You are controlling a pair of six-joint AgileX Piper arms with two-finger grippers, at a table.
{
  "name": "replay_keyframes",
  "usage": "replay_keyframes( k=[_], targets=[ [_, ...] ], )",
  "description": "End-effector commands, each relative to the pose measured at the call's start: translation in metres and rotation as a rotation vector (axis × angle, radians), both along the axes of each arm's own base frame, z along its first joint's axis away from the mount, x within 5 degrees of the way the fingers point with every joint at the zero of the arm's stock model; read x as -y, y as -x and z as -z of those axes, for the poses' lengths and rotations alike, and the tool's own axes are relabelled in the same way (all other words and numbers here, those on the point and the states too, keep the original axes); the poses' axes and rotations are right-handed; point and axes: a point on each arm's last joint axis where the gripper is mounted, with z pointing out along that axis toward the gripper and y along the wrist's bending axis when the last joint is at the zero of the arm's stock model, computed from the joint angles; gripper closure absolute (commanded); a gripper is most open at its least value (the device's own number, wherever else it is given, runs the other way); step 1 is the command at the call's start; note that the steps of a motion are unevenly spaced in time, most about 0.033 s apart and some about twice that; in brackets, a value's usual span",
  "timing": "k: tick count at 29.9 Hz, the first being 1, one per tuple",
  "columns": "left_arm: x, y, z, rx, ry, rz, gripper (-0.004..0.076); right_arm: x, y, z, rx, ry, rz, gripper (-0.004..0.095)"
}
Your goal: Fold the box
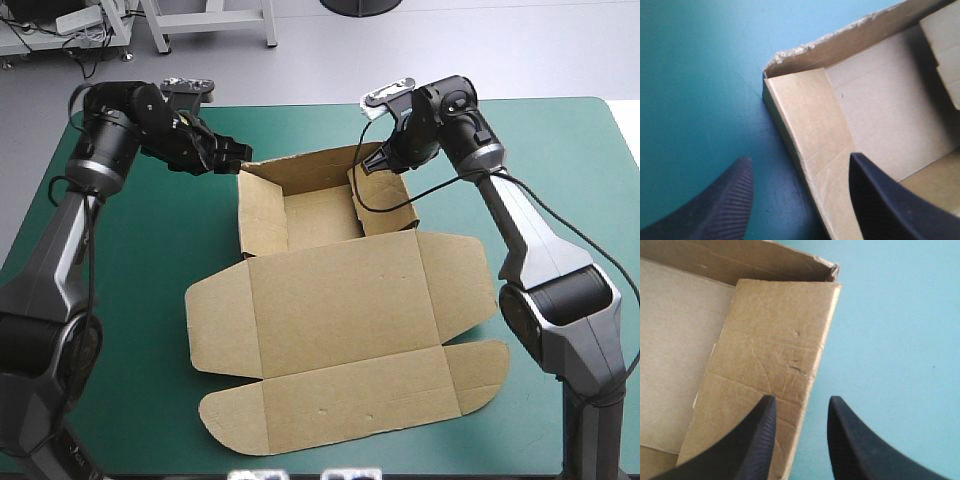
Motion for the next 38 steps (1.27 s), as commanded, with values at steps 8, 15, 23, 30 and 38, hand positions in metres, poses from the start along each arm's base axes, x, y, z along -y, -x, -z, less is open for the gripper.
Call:
replay_keyframes(
  k=[8, 15, 23, 30, 38],
  targets=[
    [-0.029, 0.147, -0.141, 0.388, 0.105, 0.005, 0.0404, 0.016, 0.029, -0.062, 0.128, -0.072, 0.043, 0.0578],
    [-0.055, 0.249, -0.181, 0.615, 0.107, -0.022, 0.0463, 0.024, 0.019, -0.051, 0.093, -0.093, 0.082, 0.0578],
    [-0.083, 0.321, -0.128, 0.608, -0.023, -0.101, 0.0463, 0.029, 0.002, -0.027, -0.010, -0.204, 0.078, 0.0578],
    [-0.090, 0.351, -0.064, 0.608, -0.027, -0.099, 0.0463, 0.022, -0.007, -0.006, -0.070, -0.227, 0.063, 0.0578],
    [-0.092, 0.371, 0.008, 0.576, -0.020, -0.091, 0.0467, 0.019, -0.016, 0.013, -0.110, -0.213, 0.061, 0.0578]
  ],
)
